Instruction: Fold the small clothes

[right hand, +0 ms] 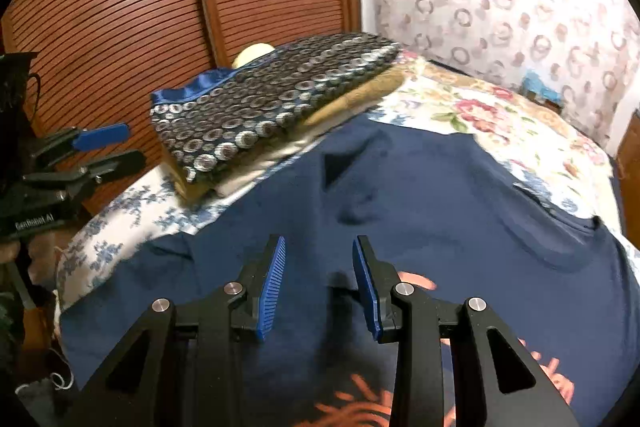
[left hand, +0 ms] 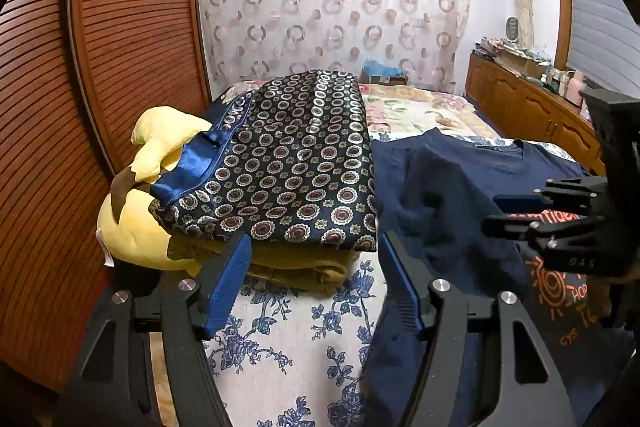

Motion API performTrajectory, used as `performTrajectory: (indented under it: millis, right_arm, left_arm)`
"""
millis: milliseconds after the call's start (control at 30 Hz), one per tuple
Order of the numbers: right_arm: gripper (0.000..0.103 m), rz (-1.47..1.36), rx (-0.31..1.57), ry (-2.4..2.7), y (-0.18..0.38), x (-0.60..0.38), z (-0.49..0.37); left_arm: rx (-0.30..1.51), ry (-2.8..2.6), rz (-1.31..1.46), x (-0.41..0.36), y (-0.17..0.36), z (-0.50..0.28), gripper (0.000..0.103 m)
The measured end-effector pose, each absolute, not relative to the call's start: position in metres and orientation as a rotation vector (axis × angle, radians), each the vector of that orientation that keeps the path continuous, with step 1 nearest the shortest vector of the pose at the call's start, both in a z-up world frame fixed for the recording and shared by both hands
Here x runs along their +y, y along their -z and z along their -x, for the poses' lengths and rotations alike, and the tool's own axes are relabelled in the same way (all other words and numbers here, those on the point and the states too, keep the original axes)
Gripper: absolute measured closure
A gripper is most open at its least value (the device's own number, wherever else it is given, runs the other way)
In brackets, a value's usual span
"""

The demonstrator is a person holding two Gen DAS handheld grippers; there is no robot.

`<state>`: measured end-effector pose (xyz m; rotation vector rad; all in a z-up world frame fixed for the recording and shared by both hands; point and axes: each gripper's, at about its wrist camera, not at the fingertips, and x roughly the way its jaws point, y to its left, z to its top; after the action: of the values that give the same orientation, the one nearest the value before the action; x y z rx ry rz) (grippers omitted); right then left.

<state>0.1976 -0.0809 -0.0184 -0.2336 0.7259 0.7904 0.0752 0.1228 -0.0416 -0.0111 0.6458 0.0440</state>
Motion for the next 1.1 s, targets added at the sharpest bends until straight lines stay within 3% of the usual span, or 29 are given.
performTrajectory:
  millis: [67, 100, 200, 400, 533, 800, 1100]
  right_arm:
    - [0.075, 0.237, 0.74, -0.833, 0.022, -0.072, -0.197]
    - [0.092, 0.244, 0.742, -0.855, 0.023, -0.067, -0.197]
    - [0.099, 0.229, 0.731, -0.925, 0.022, -0.063, -0.193]
    - [0.096, 0.215, 0.742, -0.965, 0.02, -0.07, -0.187]
    - [0.075, 0.227, 0.735, -0.938, 0.018, -0.091, -0.185]
    - [0.074, 0.188, 0.682, -0.8, 0.009, -0.152, -0.2]
    - [0.074, 0.269, 0.735, -0.863, 0.035, -0.106, -0.22]
  left_arm:
    - [0.649, -0.044, 0.012, 0.123, 0.043, -0.075, 0.036]
    - [0.65, -0.044, 0.012, 0.124, 0.043, -0.075, 0.036]
    - [0.649, -0.046, 0.011, 0.126, 0.044, -0.073, 0.036]
    - [0.648, -0.055, 0.022, 0.131, 0.044, -0.071, 0.036]
    - [0.651, -0.051, 0.019, 0.13, 0.044, -0.071, 0.036]
    - [0.653, -0.038, 0.012, 0.123, 0.045, -0.073, 0.036]
    - [0.69, -0.017, -0.012, 0.114, 0.057, -0.08, 0.036]
